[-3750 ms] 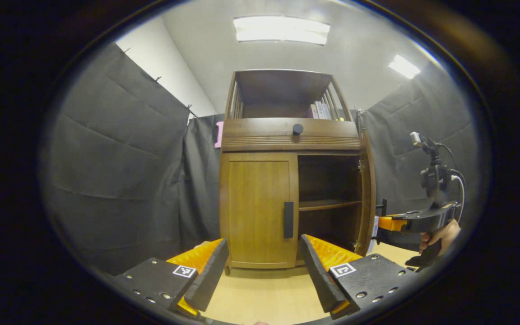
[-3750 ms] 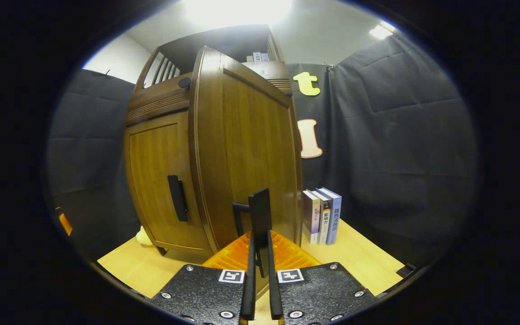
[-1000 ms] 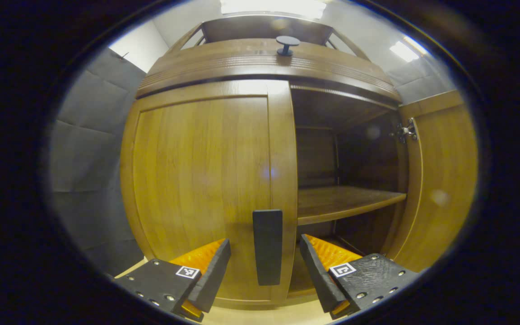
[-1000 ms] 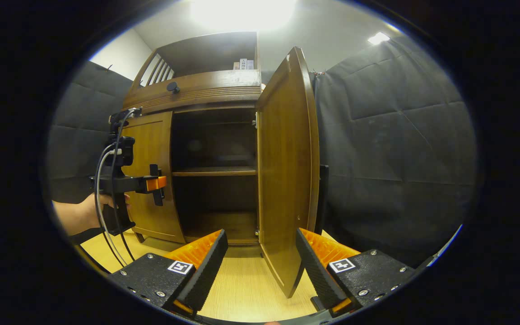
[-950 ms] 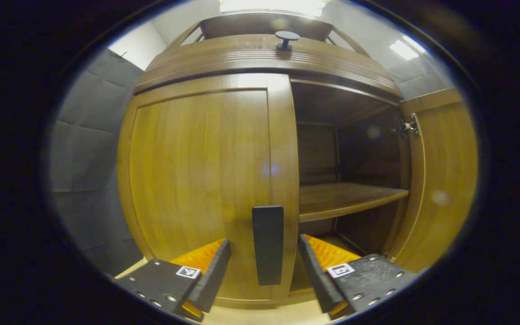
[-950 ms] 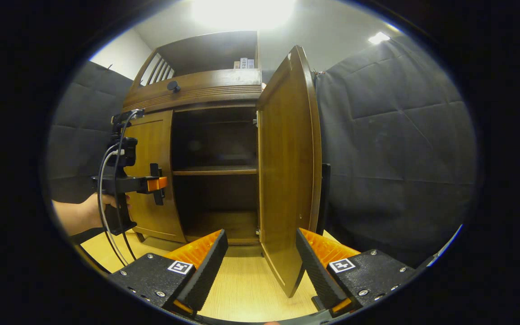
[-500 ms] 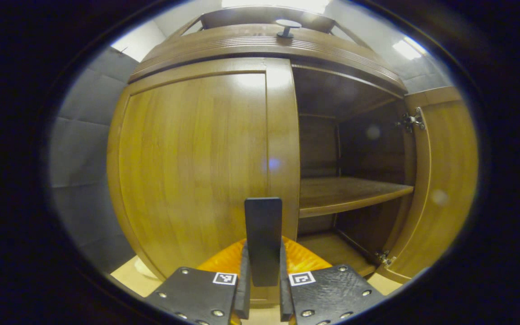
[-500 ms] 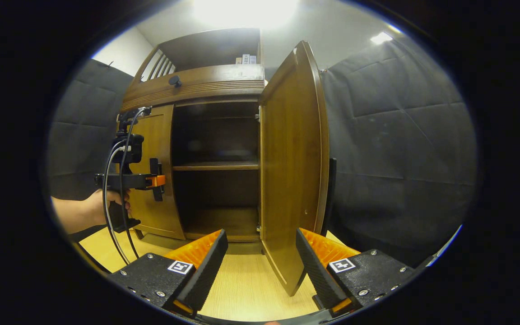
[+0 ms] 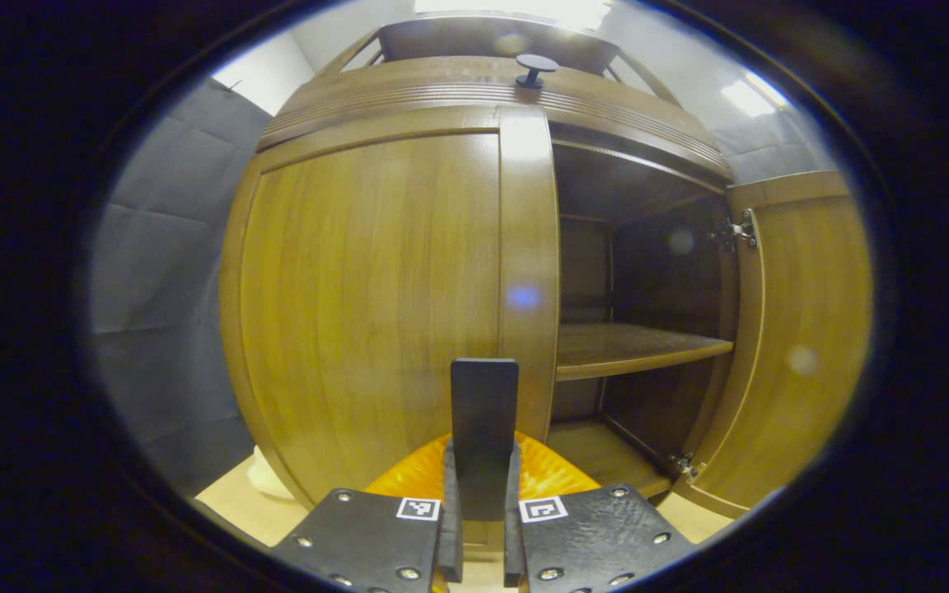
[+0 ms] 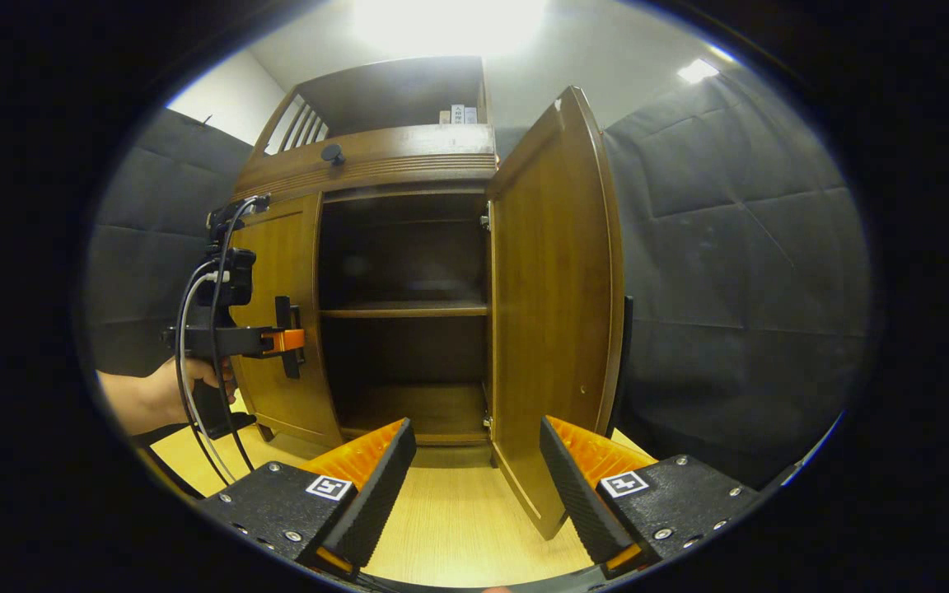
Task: Open the right door of the double-door shoe cabinet with the right hand, and open the left door with the left hand.
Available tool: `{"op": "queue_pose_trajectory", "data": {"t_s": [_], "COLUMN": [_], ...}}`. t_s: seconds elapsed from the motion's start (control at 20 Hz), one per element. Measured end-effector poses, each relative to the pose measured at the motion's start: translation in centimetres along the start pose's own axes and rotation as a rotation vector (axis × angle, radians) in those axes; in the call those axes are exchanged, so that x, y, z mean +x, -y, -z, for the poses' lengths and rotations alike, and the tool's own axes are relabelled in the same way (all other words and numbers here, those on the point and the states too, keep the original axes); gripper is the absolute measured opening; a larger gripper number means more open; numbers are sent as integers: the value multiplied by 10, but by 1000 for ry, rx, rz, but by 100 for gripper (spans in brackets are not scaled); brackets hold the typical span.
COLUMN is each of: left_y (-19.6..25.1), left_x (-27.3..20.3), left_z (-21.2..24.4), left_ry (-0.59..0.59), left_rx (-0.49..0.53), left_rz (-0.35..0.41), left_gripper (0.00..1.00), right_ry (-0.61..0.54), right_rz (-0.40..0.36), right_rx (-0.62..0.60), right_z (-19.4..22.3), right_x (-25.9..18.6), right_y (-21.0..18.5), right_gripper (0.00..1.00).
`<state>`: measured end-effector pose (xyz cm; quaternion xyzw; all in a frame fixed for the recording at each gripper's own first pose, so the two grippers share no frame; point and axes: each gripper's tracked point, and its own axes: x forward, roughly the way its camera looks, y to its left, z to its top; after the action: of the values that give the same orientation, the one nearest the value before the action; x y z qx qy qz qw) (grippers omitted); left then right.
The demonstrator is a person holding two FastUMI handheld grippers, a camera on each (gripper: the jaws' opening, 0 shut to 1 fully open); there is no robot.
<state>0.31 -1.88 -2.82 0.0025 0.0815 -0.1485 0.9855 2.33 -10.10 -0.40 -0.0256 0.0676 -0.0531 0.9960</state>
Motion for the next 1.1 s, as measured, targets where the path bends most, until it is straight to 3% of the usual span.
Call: {"op": "queue_pose_trajectory", "data": {"t_s": [0.4, 0.85, 1.1], "left_y": [-15, -45, -72], "left_x": [-48, -108, -138], "left_z": [3, 4, 3], "left_ry": [-1, 9, 22], "left_rx": [-24, -43, -52], "left_rz": [-4, -38, -73], "left_gripper": [24, 24, 14], "right_ry": [10, 19, 18], "right_rz": [-34, -74, -106], "right_rx": [10, -4, -4], "right_z": [-3, -7, -7], "right_x": [-12, -31, -41], "right_y": [-18, -39, -55], "right_gripper": [94, 94, 94]}}
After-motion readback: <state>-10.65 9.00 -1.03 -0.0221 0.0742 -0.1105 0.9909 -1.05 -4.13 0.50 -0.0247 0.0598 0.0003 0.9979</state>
